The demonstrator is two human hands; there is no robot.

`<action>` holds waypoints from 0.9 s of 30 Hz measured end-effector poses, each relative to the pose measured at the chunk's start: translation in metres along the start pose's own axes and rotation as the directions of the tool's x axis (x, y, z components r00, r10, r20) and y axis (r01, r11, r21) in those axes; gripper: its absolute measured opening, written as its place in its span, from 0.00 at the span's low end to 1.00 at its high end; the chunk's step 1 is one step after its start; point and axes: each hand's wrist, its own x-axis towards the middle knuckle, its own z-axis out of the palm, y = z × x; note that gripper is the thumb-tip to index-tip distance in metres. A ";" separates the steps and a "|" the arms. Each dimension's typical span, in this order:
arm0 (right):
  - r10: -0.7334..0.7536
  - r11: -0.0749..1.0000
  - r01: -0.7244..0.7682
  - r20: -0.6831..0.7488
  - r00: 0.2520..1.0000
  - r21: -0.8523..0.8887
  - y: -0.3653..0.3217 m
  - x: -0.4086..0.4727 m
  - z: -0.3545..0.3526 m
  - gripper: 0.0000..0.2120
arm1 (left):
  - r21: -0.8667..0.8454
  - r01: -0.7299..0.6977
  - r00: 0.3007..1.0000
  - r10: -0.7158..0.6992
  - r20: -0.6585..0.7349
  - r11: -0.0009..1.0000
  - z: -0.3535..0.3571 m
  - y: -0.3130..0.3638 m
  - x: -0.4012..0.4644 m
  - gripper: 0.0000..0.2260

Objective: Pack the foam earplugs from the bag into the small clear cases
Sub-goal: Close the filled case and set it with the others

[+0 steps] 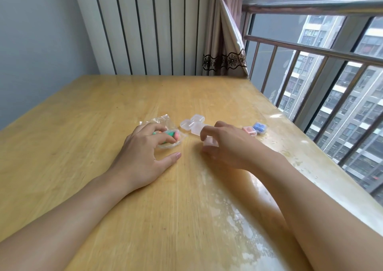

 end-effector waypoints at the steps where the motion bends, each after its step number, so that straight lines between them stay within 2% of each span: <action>1: 0.014 1.000 -0.014 0.005 1.000 0.015 0.002 0.000 0.000 0.11 | -0.004 0.000 1.000 0.000 0.004 1.000 0.000 0.001 0.000 0.13; 4: 0.064 0.996 -0.064 -0.006 0.998 0.059 0.012 -0.001 -0.003 0.15 | -0.005 -0.004 1.000 0.004 0.014 1.000 0.000 0.001 -0.001 0.14; 6: 0.065 0.991 -0.057 -0.065 0.996 0.119 0.016 -0.003 -0.006 0.18 | -0.015 -0.025 0.999 0.024 -0.034 1.000 0.000 0.002 -0.001 0.13; 8: 0.041 0.944 0.003 -0.127 0.991 0.329 0.015 -0.004 -0.009 0.18 | -0.043 -0.074 0.985 0.066 -0.161 0.996 -0.002 0.007 0.000 0.11; 9: 0.012 0.875 0.055 -0.135 0.991 0.480 0.011 -0.005 -0.011 0.18 | -0.061 -0.107 0.968 0.090 -0.234 0.992 -0.004 0.011 0.000 0.10; 11: -0.078 0.640 0.143 -0.122 0.989 0.754 -0.001 -0.006 -0.013 0.18 | -0.178 -0.150 0.942 0.086 -0.324 0.973 -0.008 0.018 -0.002 0.12; 13: -0.145 0.415 0.176 -0.126 0.981 0.892 -0.013 -0.008 -0.011 0.19 | -0.464 -0.086 0.968 -0.035 -0.247 0.882 -0.009 0.024 -0.006 0.17; 15: -0.179 0.283 0.185 -0.137 0.974 0.941 -0.022 -0.010 -0.008 0.20 | -0.686 0.034 0.985 -0.140 -0.100 0.727 -0.008 0.028 -0.009 0.23; 17: -0.185 0.243 0.199 -0.156 0.970 0.949 -0.027 -0.012 -0.006 0.22 | -0.751 0.082 0.980 -0.190 -0.058 0.655 -0.006 0.029 -0.010 0.23; 24: -0.142 0.224 0.205 -0.176 0.974 0.953 -0.030 -0.011 -0.005 0.24 | -0.783 0.135 0.971 -0.238 -0.017 0.607 -0.006 0.033 -0.010 0.18; 27: -0.088 0.164 0.155 -0.142 0.986 0.974 -0.031 -0.012 -0.004 0.21 | -0.810 0.151 0.968 -0.253 0.003 0.567 -0.008 0.035 -0.010 0.14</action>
